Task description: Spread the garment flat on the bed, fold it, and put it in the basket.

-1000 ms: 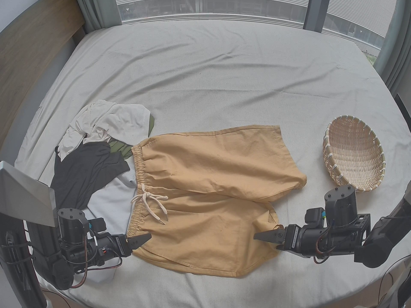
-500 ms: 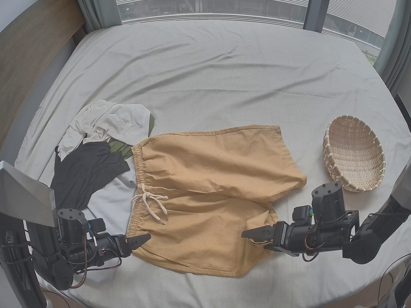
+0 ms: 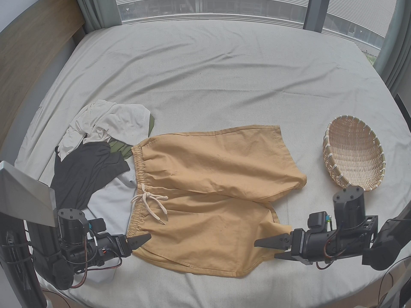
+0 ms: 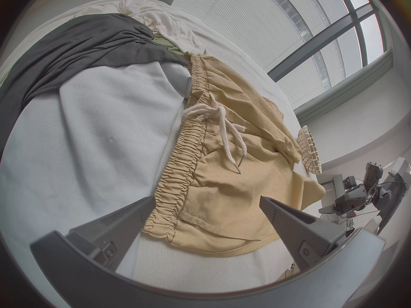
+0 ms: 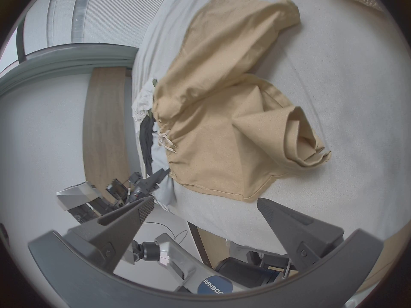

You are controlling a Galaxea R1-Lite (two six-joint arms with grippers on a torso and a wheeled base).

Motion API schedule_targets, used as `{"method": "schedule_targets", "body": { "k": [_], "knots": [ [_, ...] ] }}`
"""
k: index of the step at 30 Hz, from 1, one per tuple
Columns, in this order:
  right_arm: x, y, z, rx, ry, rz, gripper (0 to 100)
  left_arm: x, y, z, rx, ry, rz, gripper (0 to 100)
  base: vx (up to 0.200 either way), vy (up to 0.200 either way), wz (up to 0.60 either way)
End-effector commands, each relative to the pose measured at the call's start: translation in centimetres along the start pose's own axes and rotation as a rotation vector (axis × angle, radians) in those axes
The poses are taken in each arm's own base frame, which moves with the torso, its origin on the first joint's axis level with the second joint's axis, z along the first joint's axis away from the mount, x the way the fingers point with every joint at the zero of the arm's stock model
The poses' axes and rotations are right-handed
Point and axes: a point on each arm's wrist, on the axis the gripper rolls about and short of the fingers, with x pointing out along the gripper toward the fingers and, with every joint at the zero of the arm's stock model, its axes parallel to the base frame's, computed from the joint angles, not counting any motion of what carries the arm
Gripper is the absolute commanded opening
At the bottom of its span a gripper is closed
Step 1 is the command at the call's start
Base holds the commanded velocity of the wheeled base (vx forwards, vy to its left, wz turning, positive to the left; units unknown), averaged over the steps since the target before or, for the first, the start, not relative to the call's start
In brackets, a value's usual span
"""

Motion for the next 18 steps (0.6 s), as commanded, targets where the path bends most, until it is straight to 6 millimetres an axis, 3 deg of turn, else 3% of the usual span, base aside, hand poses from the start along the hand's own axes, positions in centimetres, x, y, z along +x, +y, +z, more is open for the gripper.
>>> {"method": "schedule_targets", "body": {
  "k": [1, 8, 9, 11, 13, 18],
  "knots": [
    [-4.4, 1.7, 0.4, -0.028, -0.132, 0.099, 100, 0.3, 0.2, 0.0, -0.002, 0.001, 0.002, 100, 0.000, 0.000, 0.00],
    [-5.7, -0.7, 3.1, 0.040, -0.276, 0.015, 100, 0.2, 0.2, 0.0, -0.003, -0.002, 0.004, 100, 0.000, 0.000, 0.00],
    [-5.5, -1.9, 3.7, 0.061, -0.289, -0.032, 100, 0.2, 0.2, 0.1, -0.003, -0.003, 0.003, 100, 0.000, 0.000, 0.00],
    [-5.3, -2.5, 4.0, 0.069, -0.291, -0.053, 100, 0.2, 0.2, 0.1, -0.003, -0.003, 0.003, 100, 0.000, 0.000, 0.00],
    [-4.7, -4.9, 4.8, 0.111, -0.286, -0.135, 100, 0.2, 0.2, 0.1, -0.002, -0.004, 0.003, 100, 0.000, 0.000, 0.00],
    [-2.6, -7.7, 5.1, 0.202, -0.218, -0.215, 100, 0.2, 0.2, 0.1, -0.002, -0.004, 0.003, 100, 0.000, 0.000, 0.00]
  ]
}}
